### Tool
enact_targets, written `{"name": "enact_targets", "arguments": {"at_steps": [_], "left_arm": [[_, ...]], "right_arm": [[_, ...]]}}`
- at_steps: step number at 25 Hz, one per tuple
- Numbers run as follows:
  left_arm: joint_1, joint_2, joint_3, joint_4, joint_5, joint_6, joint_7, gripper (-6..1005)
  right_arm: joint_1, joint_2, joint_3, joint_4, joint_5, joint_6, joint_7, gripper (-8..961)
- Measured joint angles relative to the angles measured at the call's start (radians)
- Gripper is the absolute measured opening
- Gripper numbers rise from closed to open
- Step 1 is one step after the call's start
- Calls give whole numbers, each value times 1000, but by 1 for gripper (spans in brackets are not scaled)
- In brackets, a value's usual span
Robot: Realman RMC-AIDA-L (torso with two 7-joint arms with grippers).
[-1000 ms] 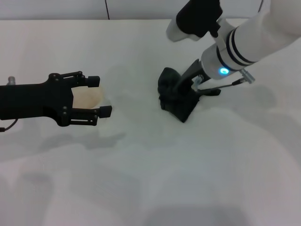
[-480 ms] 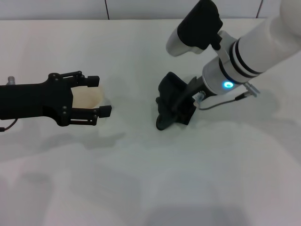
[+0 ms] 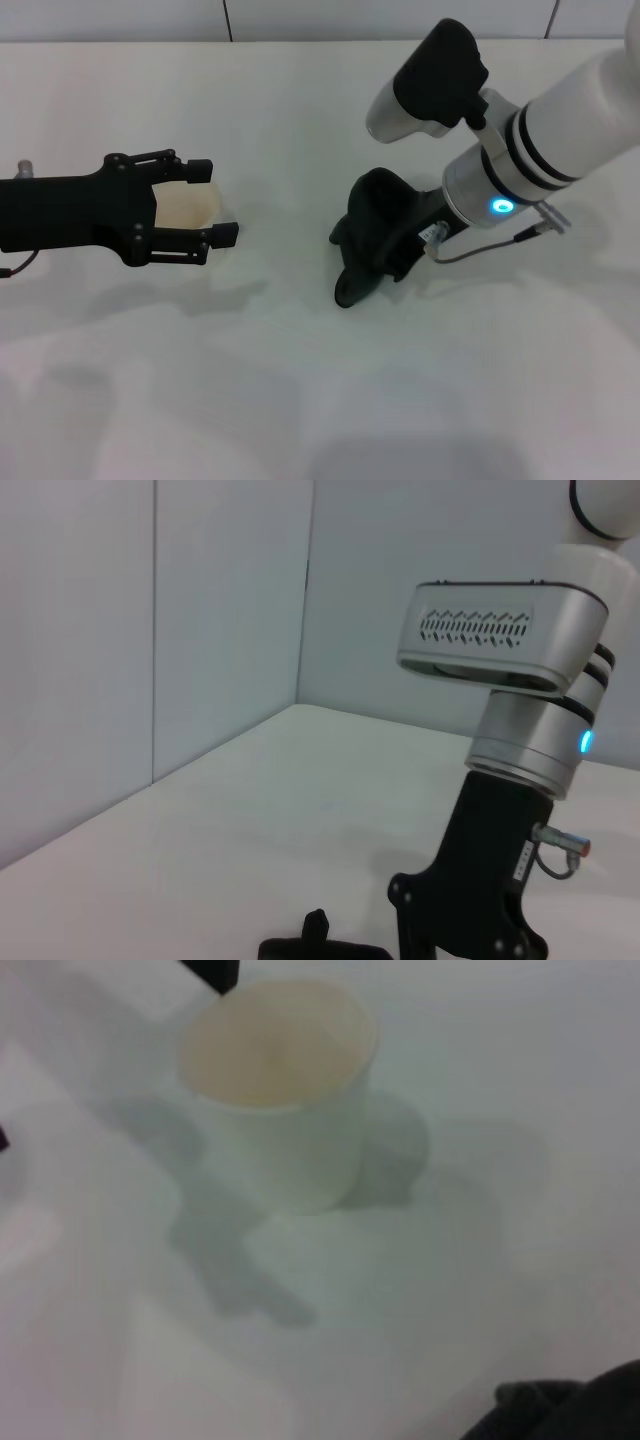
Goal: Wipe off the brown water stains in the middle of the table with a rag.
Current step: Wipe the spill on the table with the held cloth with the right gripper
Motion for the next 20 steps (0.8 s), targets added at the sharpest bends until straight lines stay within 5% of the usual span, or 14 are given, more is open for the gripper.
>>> {"name": "enact_targets", "arguments": {"at_steps": [20], "left_arm": [[4, 1, 0, -8, -3, 0, -7, 885]], "right_arm": [[-171, -8, 175, -120, -130, 18, 8, 31]]}}
